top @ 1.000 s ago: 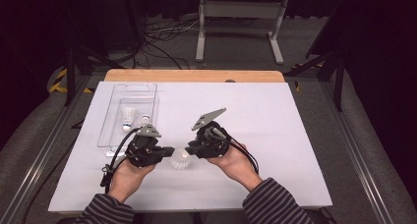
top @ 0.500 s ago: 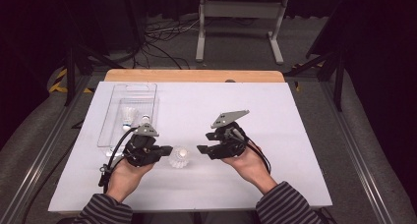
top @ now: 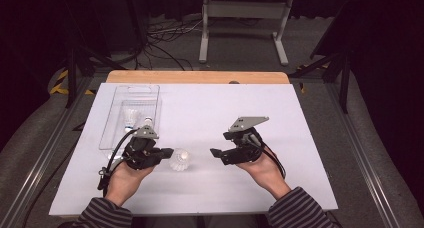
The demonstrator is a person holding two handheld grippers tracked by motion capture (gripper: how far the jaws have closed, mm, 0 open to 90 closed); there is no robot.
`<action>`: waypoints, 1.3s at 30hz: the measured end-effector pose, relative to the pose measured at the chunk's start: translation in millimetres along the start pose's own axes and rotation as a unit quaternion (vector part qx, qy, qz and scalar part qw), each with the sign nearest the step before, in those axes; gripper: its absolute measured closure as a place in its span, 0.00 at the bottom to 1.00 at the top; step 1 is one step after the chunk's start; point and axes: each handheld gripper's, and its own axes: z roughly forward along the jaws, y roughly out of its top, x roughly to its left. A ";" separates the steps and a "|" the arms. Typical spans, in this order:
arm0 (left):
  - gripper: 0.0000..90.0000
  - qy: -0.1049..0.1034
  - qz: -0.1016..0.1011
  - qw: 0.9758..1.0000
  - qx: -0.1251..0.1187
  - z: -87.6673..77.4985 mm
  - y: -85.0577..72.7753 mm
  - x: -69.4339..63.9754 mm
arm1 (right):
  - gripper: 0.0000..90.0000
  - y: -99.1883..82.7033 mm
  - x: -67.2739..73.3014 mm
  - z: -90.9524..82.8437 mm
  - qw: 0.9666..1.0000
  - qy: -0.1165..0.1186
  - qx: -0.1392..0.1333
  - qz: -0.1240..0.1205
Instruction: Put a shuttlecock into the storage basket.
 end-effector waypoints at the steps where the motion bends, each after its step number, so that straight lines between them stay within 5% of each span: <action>1: 1.00 0.000 0.001 1.000 -0.001 -0.5 0.0 0.1 | 0.33 -1.1 -0.5 -0.8 1.000 -0.001 -0.001 0.000; 39: 1.00 0.009 -0.005 1.000 -0.013 -11.6 -1.7 4.5 | 0.25 -53.9 -25.3 -42.7 0.996 -0.050 -0.062 0.027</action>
